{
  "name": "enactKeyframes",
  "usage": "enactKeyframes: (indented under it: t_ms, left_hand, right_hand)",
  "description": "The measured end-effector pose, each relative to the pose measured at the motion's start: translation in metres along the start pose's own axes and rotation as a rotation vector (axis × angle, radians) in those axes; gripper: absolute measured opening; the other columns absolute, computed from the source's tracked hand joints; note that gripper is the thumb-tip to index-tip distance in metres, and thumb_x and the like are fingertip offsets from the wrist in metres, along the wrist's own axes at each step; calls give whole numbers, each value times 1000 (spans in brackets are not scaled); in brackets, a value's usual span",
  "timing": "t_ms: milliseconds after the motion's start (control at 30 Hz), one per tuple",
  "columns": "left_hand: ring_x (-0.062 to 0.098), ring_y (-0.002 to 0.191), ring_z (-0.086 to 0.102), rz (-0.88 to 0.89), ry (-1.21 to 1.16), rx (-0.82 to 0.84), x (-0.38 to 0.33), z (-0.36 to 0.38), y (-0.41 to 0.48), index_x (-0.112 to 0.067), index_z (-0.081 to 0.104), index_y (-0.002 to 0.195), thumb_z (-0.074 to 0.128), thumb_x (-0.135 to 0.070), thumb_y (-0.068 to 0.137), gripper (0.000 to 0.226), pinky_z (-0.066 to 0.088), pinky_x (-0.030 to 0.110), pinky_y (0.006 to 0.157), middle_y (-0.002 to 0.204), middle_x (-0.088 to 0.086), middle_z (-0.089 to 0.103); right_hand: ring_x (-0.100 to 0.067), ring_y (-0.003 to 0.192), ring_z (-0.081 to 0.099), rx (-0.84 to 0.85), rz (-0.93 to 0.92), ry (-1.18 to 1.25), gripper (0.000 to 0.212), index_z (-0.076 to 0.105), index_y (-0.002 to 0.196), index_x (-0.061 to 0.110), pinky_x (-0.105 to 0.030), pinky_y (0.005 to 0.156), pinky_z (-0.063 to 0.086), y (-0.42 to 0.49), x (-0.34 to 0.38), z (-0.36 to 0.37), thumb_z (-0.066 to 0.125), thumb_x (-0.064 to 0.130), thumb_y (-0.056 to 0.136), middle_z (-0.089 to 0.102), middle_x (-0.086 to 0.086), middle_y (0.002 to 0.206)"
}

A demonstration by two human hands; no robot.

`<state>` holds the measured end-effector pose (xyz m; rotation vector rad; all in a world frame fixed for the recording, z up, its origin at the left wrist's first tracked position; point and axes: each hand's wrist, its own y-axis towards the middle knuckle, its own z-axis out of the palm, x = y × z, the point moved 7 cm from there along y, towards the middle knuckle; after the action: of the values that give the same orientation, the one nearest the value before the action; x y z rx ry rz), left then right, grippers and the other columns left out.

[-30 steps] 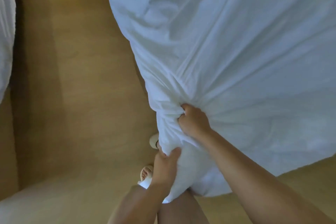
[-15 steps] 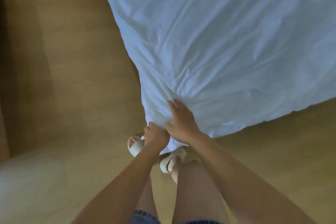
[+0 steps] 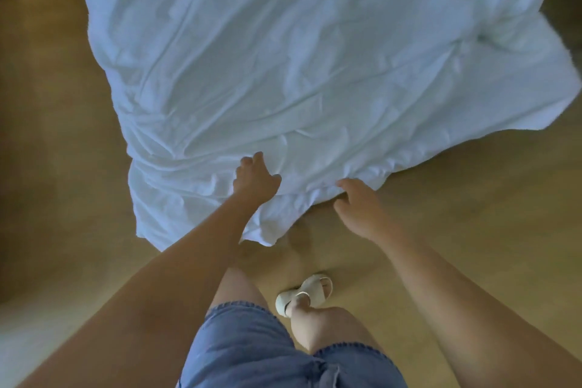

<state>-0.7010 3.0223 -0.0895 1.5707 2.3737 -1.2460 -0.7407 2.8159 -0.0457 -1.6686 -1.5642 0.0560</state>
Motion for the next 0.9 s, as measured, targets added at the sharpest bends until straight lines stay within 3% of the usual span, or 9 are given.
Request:
enactKeyframes:
  t_ms: [67,200,300,367,533,633,700,800,900]
  left_hand:
    - [33,129,35,32,48,5,-39,16,4,-15,26,146,56,-28,88,67,34,43,101,144,13,31]
    - [31,129,37,115,143,24,-109,42,22,-16,29,145,57,-30,87,65,35,43,100,143,11,33]
    - [30,129,36,184,228,39,-151,63,49,-15,32,143,57,-35,89,63,35,43,99,143,10,35]
    - [29,127,37,225,292,34,-183,81,74,-14,33,141,57,-42,88,65,34,43,98,142,10,36]
    - [29,136,25,289,373,84,-272,147,144,-14,7,150,58,-58,83,95,30,44,104,152,7,19]
    - [31,127,39,251,324,50,-316,165,179,-14,28,143,52,-36,93,60,36,41,97,141,9,37]
    - [31,110,53,147,184,19,-333,167,192,-12,48,123,43,-23,96,29,40,36,82,119,12,55]
    - [34,91,60,168,95,304,-337,212,142,-15,47,95,36,-28,99,17,37,32,68,88,9,61]
    - [32,102,60,99,54,550,-320,243,84,-16,54,116,33,-32,101,31,46,36,83,105,10,64]
  right_hand:
    - [-19,125,43,-17,20,29,48,36,143,16,-23,89,36,3,-28,-31,40,21,96,38,-4,146]
    - [-21,128,42,-23,72,26,46,38,141,13,-28,96,35,23,-78,-82,41,21,96,37,-6,146]
    - [-21,117,47,-30,94,14,45,40,139,14,-22,83,37,49,-109,-112,40,20,95,39,-6,143]
    - [-23,125,43,-17,109,-12,48,36,142,13,-24,86,33,73,-130,-131,40,20,95,37,-7,146]
    - [-26,121,43,-10,108,-104,43,39,138,10,-27,86,34,150,-176,-188,42,19,95,41,-10,138]
    - [-26,128,35,79,118,-186,50,32,143,14,-32,96,33,190,-193,-216,42,19,95,34,-8,143]
    - [-29,130,31,51,72,-264,53,31,143,12,-35,100,32,217,-195,-240,45,16,92,31,-10,145]
    - [-33,140,14,-58,-74,-460,71,20,149,15,-43,109,18,250,-185,-273,51,11,85,15,-15,155]
    - [-31,145,-8,76,-255,-753,84,4,152,27,-50,113,-2,281,-189,-287,51,12,85,-7,-10,159]
